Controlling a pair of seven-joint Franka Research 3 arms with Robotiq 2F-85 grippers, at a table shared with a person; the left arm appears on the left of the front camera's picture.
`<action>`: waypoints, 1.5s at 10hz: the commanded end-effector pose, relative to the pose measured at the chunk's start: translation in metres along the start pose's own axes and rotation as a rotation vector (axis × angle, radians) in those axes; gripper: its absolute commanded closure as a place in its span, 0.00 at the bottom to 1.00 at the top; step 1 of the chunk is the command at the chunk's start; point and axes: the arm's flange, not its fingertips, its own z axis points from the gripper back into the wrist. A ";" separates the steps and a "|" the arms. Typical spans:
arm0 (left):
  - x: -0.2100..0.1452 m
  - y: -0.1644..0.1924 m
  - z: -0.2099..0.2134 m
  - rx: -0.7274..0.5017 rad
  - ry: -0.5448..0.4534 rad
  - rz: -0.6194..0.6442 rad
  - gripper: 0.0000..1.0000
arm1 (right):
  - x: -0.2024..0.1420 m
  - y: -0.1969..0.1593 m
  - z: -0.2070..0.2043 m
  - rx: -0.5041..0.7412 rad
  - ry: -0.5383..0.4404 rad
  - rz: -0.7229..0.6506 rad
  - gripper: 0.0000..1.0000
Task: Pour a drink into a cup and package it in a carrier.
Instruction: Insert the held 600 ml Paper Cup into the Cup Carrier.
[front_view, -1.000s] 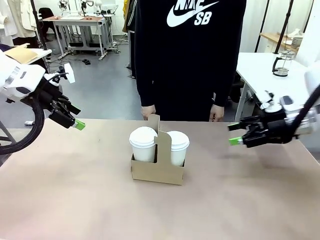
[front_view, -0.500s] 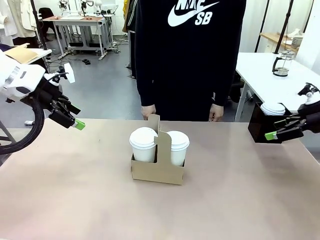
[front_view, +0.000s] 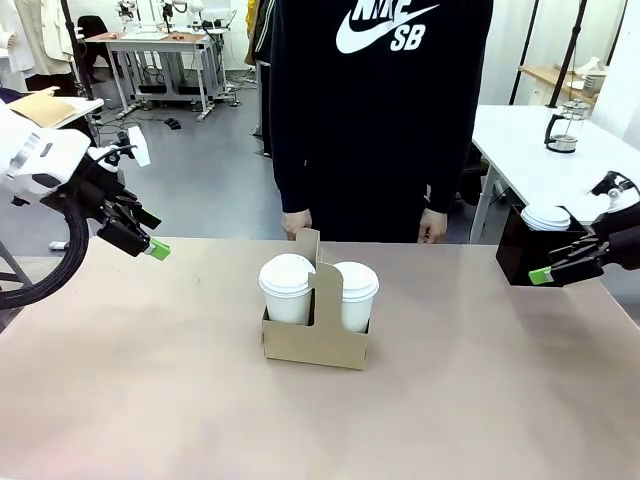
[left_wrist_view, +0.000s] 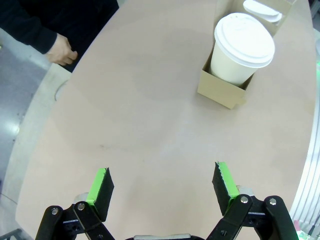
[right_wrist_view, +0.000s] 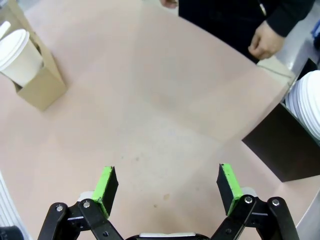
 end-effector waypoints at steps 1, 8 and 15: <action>0.001 0.001 -0.001 -0.006 -0.013 0.009 0.00 | -0.001 -0.001 0.001 -0.001 -0.001 0.020 0.00; 0.001 0.001 -0.001 -0.006 -0.013 0.009 0.00 | -0.001 -0.001 0.001 -0.001 -0.001 0.020 0.00; 0.001 0.001 -0.001 -0.006 -0.013 0.009 0.00 | -0.001 -0.001 0.001 -0.001 -0.001 0.020 0.00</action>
